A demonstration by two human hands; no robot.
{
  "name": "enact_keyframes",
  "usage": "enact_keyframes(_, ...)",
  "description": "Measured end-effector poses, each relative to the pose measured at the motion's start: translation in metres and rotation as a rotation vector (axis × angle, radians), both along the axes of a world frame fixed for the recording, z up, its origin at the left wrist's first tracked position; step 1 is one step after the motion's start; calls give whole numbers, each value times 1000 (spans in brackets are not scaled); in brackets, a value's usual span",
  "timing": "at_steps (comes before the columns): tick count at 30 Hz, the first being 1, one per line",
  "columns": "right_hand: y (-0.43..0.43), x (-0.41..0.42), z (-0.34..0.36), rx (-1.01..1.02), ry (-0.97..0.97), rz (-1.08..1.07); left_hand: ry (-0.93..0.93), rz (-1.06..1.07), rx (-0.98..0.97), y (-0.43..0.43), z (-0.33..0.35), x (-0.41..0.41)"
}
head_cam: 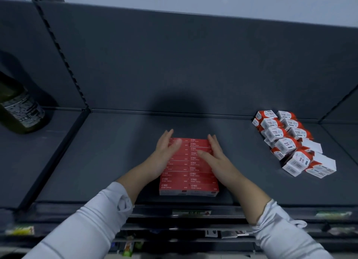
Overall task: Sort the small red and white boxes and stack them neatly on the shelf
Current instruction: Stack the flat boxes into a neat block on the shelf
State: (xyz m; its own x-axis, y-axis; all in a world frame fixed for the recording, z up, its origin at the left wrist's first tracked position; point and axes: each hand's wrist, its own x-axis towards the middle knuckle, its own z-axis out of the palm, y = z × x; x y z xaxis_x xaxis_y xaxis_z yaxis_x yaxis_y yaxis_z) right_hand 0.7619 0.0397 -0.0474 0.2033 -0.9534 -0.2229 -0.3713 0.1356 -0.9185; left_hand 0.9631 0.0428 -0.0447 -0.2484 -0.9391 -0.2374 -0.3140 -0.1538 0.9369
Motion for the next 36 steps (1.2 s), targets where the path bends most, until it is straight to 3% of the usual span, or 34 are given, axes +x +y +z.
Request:
enact_keyframes(5,8,-21,2,-150,342,368,-602,-435,-302,7,-5,25)
enact_keyframes(9,20,-22,-3,-326,749,578,-757,-538,-422,13,-9,29)
enact_keyframes(11,22,-20,-5,-355,813,591,-774,-512,-453,13,-14,28)
enact_keyframes(33,7,-21,-11,-433,778,558,-740,-406,-518,6,-19,22)
enact_keyframes(36,8,-24,-9,-323,600,523,-689,-418,-524,11,-14,28)
